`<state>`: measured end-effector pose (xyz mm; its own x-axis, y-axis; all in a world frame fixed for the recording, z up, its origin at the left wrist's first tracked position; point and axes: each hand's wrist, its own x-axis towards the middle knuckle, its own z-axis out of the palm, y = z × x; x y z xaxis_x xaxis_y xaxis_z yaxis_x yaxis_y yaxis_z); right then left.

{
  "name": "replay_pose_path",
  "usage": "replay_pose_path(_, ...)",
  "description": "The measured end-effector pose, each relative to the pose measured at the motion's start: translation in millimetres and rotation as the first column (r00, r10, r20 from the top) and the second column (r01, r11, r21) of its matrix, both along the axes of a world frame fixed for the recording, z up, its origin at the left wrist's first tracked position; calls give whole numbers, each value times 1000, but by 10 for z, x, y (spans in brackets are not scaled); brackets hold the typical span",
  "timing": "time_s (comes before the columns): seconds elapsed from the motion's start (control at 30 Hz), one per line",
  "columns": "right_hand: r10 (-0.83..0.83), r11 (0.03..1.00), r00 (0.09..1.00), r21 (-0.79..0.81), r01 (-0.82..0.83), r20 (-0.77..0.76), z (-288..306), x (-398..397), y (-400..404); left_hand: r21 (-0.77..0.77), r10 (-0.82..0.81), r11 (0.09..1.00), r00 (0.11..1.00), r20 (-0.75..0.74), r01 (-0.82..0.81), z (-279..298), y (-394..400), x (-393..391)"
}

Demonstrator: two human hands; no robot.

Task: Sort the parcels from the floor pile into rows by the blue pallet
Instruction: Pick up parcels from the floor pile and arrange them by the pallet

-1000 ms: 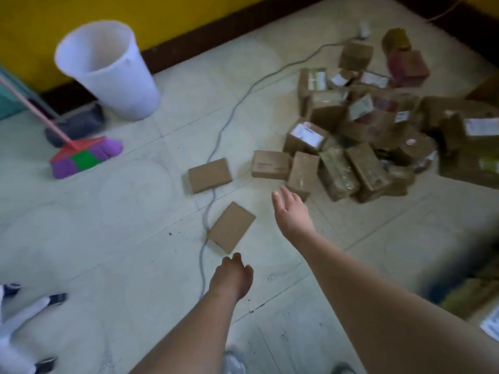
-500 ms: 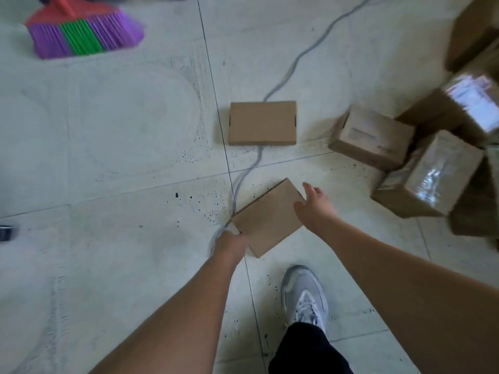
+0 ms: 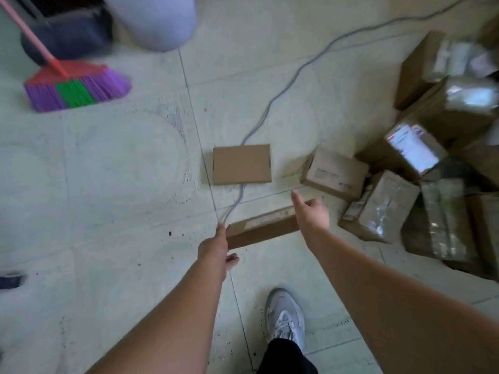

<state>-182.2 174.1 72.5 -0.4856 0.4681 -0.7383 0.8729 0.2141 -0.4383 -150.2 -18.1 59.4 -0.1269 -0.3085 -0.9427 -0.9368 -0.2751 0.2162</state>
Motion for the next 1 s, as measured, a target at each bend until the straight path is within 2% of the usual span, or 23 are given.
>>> replay_pose_path(0.07, -86, 996, 989, 19, 89, -120, 645, -56, 138, 49, 48, 998, 993, -105, -44, 592, 124, -252)
replay_pose_path(0.17, -280, 960, 923, -69, 271, -262, 1892, 24, 368, 152, 21, 988, 957, -290, 24, 1759, 316, -503)
replay_pose_path(0.33, -558, 808, 791, -382, 449, -249, 4148, 793, 794, 325, -30, 915, 842, -539, 241, 4335, 677, -252)
replay_pose_path(0.4, -616, 757, 736, -468, 456, -279, 5056, 1325, 896, 322, -76, 883, 780, -621, 342, 5283, 813, 43)
replay_pose_path(0.53, -674, 736, 586, -478, 480, -450, 6474, 2605, 956, 230, -188, 825, 634, -750, 517, 6710, 1181, 862)
replay_pose_path(0.63, -678, 733, 514, -432, 526, -525, 7123, 3717, 1066, 174, -350, 731, 581, -734, 660, 7325, 1568, 1673)
replay_pose_path(0.7, -684, 719, 474, -404, 565, -554, 7388, 4505, 1244, 121, -469, 626, 497, -730, 770, 7594, 1915, 2224)
replay_pose_path(0.77, -683, 711, 456, -375, 595, -571, 7606, 5240, 1477, 56, -557, 499, 370, -743, 865, 7823, 2277, 2767)
replay_pose_path(0.9, -696, 668, 401, -334, 665, -596, 7853, 6565, 1986, -39, -622, 175, 80, -779, 984, 8116, 3026, 3766)
replay_pose_path(0.97, -721, 619, 374, -300, 725, -583, 7903, 7115, 2253, -90, -619, 67, -29, -785, 994, 8226, 3366, 4251)
replay_pose_path(1.0, -732, 594, 355, -290, 750, -582, 7911, 7381, 2394, -90, -601, 27, -55, -797, 996, 8251, 3555, 4500)
